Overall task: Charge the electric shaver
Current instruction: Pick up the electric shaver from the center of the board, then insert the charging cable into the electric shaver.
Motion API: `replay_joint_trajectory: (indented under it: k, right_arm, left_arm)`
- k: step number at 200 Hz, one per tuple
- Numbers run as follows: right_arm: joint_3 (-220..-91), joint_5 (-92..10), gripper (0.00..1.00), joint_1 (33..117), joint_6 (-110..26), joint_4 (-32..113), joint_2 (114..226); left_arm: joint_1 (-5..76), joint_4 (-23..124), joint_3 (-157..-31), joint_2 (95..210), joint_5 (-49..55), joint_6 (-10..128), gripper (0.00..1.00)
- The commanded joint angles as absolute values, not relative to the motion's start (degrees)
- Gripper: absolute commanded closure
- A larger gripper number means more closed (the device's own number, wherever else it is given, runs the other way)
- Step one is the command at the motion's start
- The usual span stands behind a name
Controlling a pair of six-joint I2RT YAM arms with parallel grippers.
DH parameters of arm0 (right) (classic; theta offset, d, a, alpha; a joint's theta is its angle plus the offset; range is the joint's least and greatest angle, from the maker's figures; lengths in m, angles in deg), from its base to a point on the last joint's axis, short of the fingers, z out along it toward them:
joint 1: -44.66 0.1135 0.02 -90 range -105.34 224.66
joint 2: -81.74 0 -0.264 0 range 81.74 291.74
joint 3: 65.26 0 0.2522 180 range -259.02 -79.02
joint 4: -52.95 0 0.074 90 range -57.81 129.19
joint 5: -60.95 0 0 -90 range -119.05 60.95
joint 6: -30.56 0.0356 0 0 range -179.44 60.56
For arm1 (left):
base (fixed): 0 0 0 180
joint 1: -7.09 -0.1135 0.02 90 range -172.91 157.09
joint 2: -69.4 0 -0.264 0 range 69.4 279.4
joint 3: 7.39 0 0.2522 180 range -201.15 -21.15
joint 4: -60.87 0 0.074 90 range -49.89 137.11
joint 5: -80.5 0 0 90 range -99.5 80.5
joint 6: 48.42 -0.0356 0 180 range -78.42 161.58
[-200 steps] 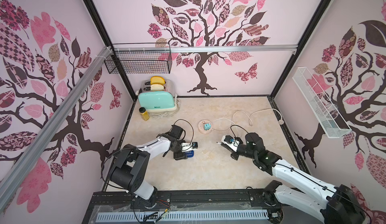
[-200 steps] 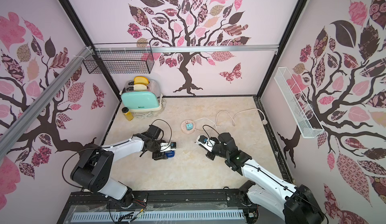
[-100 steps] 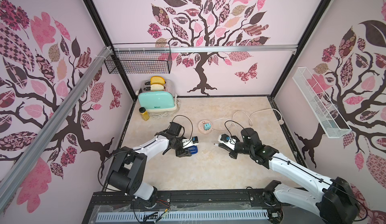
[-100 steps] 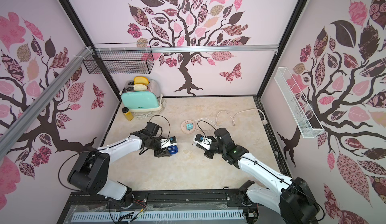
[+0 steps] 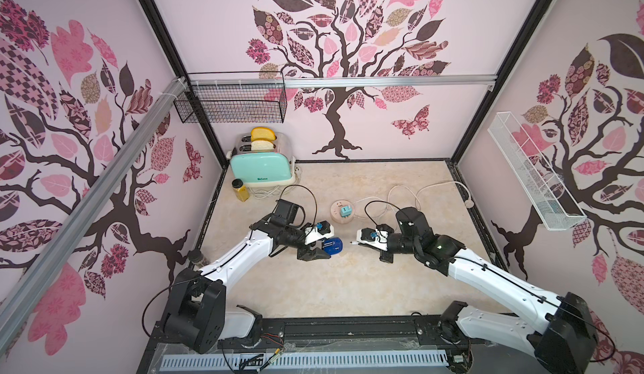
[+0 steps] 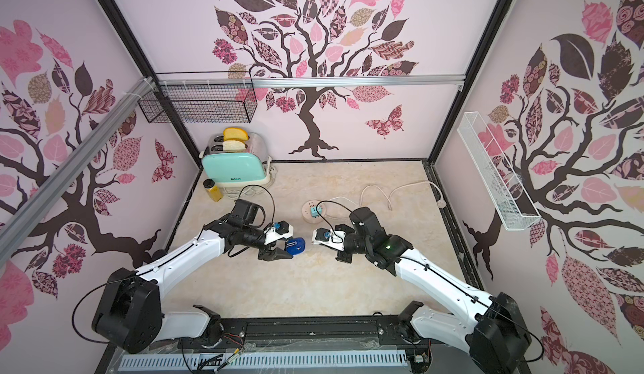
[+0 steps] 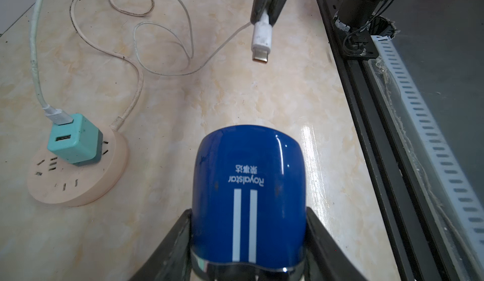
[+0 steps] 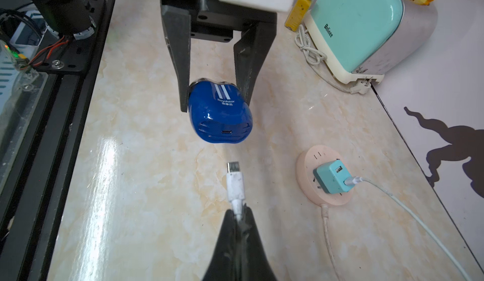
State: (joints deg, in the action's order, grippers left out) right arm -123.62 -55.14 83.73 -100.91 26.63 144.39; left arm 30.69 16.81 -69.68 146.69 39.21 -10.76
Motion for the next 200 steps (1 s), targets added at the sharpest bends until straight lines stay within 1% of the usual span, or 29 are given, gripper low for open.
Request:
replay_joint_trajectory:
  k: [1, 78, 131, 200]
  right_arm:
    - [-127.64, -53.37, 1.00, 84.98, -103.95, 22.11, 145.20]
    - [-131.64, -51.85, 1.00, 87.27, -105.39, 19.12, 148.27]
    - [-130.65, -52.78, 1.00, 88.16, -105.75, 20.49, 148.62]
    - [-131.00, -52.38, 1.00, 88.92, -106.02, 19.96, 150.11]
  left_arm:
    - [31.00, 15.53, -70.40, 145.27, 42.18, -11.38, 1.00]
    - [31.34, 13.93, -71.65, 145.81, 41.56, -13.26, 1.00]
    - [32.04, 11.45, -72.74, 145.71, 40.77, -14.55, 1.00]
    - [32.47, 13.44, -72.48, 145.60, 41.28, -13.26, 1.00]
